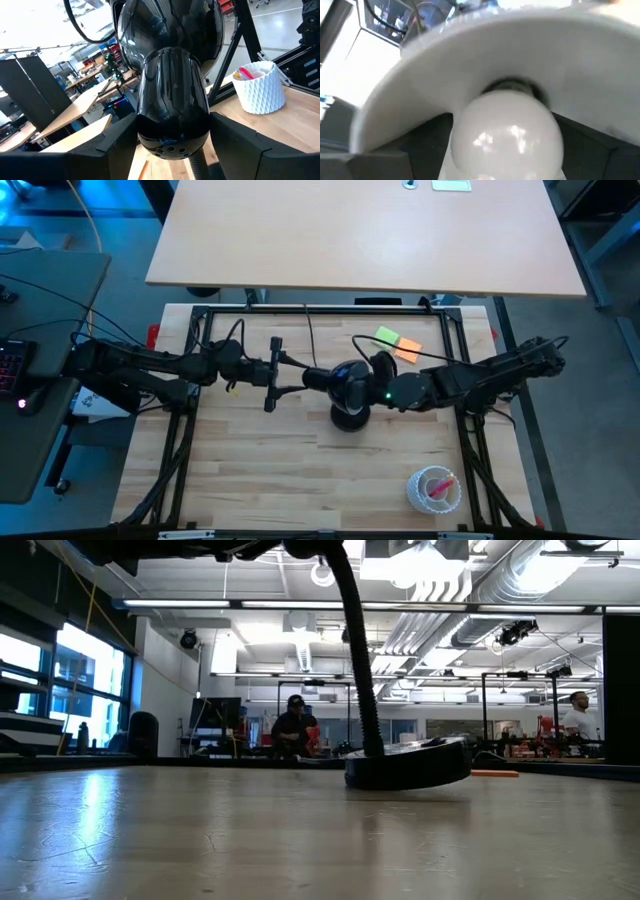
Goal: Screw lightbulb
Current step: Insert the white lightbulb into the black lamp
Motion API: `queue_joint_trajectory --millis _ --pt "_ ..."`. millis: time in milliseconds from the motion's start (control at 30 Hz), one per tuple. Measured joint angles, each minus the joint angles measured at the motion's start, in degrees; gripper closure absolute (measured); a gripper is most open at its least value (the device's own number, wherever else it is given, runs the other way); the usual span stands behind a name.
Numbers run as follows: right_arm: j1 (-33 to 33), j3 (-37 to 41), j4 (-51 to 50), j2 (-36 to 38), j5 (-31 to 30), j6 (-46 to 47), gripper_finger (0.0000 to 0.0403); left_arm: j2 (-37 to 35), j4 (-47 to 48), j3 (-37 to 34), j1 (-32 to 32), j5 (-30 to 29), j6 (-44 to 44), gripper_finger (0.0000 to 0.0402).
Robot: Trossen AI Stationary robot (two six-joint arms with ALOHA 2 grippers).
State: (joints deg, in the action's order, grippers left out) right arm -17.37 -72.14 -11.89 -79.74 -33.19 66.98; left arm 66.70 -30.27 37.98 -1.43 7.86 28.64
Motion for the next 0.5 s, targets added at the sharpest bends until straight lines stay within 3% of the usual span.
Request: queue_joint_trajectory --millis 200,500 --pt "-0.38 -0.01 -3.43 2.83 -5.65 -3.05 0.0086 -0.02 0.19 0.00 0.00 0.38 -0.50 0.0172" --pt "-0.96 -0.07 -9.31 5.07 -6.00 -4.50 0.0085 -0.02 -0.88 0.00 0.00 0.49 -0.55 0.0172"
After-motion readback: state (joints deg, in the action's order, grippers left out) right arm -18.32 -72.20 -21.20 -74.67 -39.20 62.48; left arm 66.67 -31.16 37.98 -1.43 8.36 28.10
